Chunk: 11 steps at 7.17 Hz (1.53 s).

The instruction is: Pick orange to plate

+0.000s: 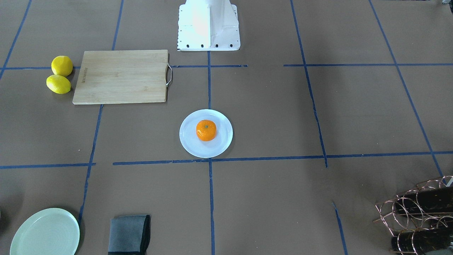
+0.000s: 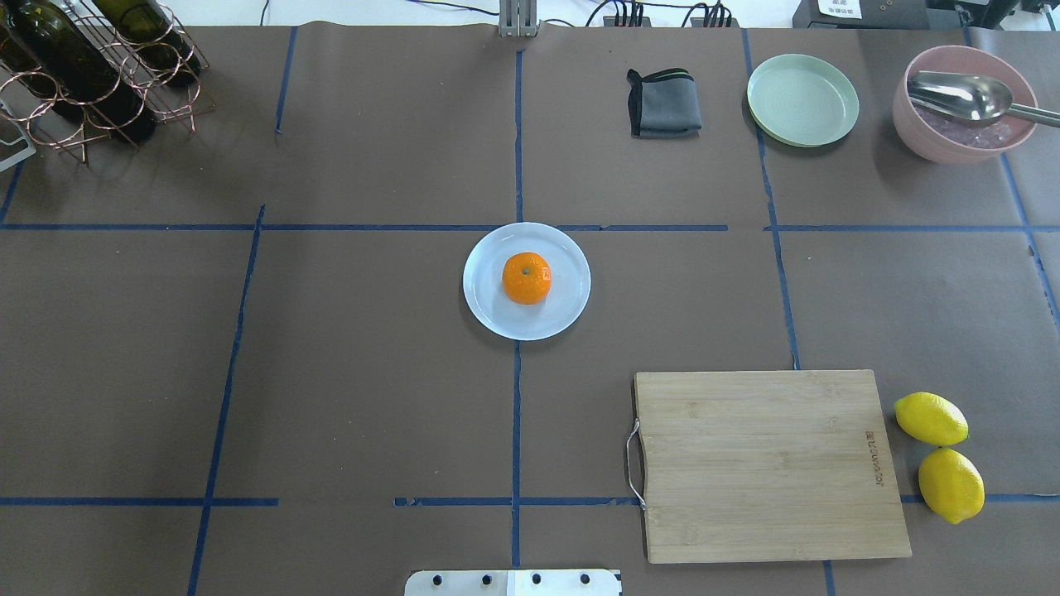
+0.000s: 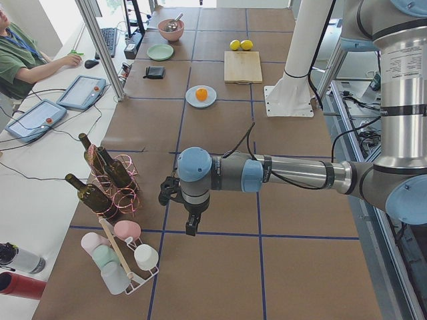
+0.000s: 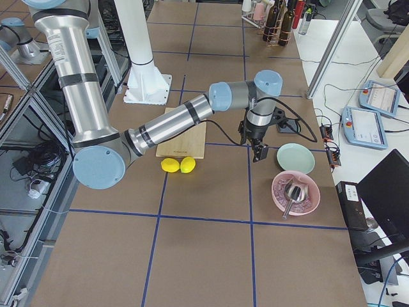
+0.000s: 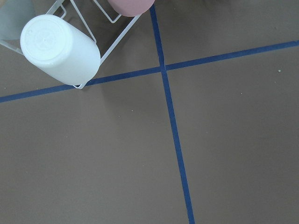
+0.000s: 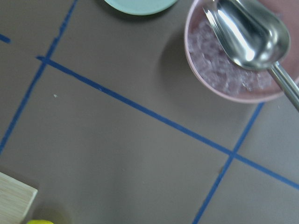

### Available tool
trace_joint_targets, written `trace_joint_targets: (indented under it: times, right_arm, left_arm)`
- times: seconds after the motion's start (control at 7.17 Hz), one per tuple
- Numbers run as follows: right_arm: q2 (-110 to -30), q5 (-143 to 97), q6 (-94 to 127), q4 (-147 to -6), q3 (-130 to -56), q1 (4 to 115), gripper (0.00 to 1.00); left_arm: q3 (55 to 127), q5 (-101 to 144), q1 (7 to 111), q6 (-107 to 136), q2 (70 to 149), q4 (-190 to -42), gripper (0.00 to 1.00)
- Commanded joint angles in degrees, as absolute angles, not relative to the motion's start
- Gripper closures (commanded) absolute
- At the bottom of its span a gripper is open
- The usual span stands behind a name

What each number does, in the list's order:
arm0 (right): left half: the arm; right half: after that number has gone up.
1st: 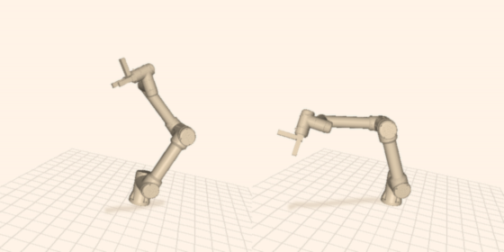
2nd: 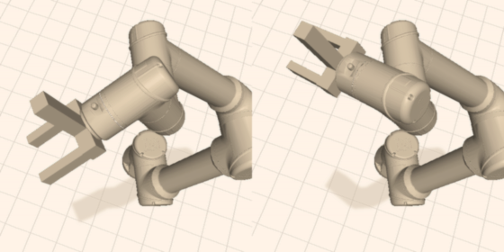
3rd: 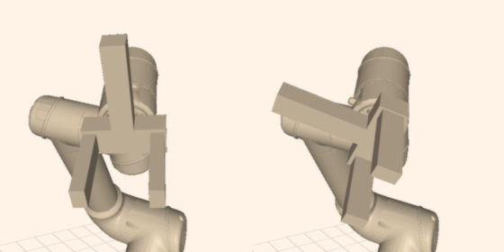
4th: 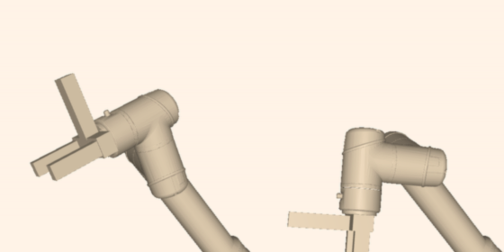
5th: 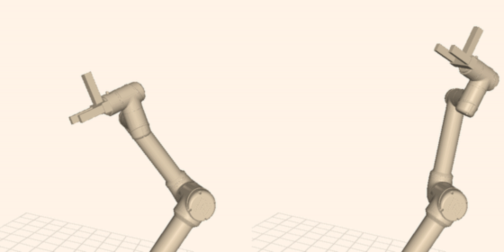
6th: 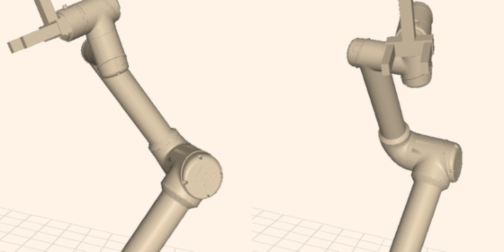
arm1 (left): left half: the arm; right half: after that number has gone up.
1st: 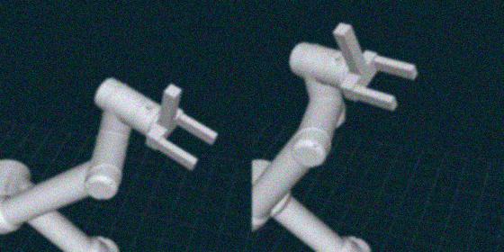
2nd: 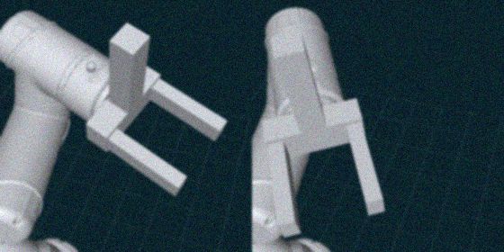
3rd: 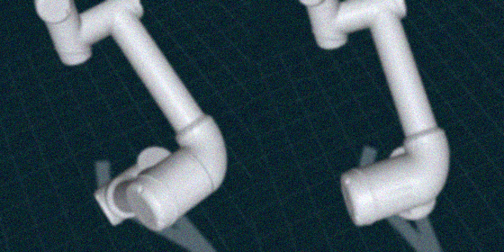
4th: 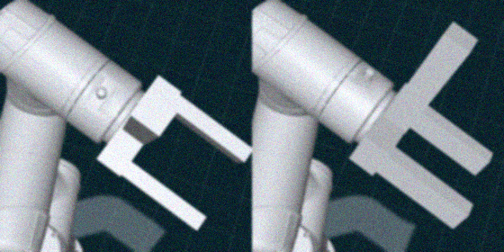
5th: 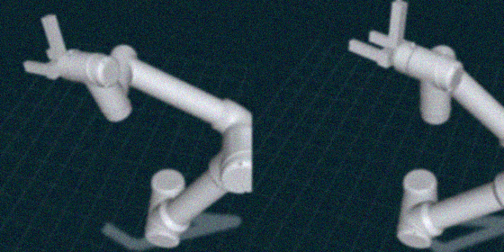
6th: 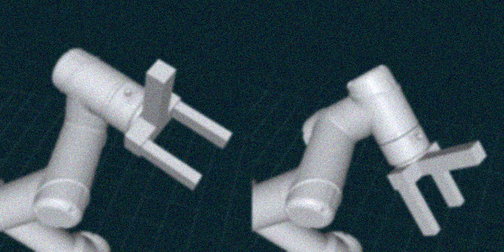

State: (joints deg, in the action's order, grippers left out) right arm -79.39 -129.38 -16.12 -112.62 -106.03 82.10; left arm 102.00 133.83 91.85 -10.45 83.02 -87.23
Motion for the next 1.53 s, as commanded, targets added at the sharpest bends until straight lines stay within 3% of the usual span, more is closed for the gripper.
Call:
trace_joint_targets:
  times: [0.0,0.42,1.4]
  right_arm:
    - [-87.78,-129.11,-16.70,-112.50,-106.00,86.55,0.00]
    - [-97.70,-129.73,-16.17,-104.89,-105.39,88.24,0.00]
    - [-100.63,-133.07,-16.17,-101.60,-103.27,89.03,0.00]
  left_arm:
    - [101.95,133.94,91.93,-10.46,82.88,-87.19,0.00]
    - [101.52,134.03,91.93,-10.55,82.88,-87.45,0.00]
    - [101.78,133.86,91.85,-10.55,80.95,-87.36,0.00]
